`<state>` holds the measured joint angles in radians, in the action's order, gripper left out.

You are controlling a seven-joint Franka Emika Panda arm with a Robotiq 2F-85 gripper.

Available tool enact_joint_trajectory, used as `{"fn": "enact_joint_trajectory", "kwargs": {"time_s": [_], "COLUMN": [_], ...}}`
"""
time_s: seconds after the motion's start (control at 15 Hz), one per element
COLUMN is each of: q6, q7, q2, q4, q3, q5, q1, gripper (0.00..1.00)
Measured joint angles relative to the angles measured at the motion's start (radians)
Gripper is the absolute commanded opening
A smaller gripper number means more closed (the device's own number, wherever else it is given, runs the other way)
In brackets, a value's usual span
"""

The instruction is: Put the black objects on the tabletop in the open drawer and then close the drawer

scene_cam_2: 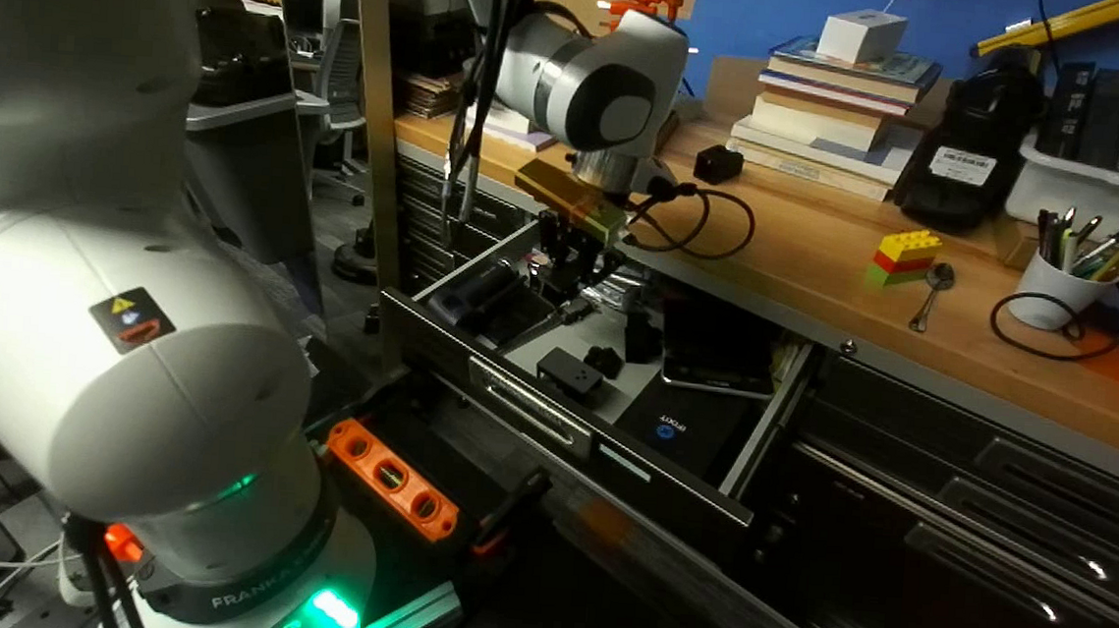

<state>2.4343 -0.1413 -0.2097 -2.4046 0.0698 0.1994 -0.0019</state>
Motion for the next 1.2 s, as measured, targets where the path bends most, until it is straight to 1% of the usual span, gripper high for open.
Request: {"fn": "enact_joint_trajectory", "kwargs": {"time_s": [0.2, 0.4, 0.6, 0.87, 1.2], "q6": [0.117, 0.212, 0.286, 0.314, 0.314], "q7": [0.015, 0.036, 0.073, 0.111, 0.12], "q2": [-0.025, -0.074, -0.132, -0.22, -0.308], "q4": [-0.039, -0.035, -0.011, 0.064, 0.156], "q3": [0.001, 0.0, -0.011, -0.043, -0.065], "q5": [0.0, -0.014, -0.058, -0.111, -0.118], "q1": [0.018, 0.02, 0.02, 0.021, 0.02], "gripper": [0.23, 0.23, 0.22, 0.23, 0.23]}}
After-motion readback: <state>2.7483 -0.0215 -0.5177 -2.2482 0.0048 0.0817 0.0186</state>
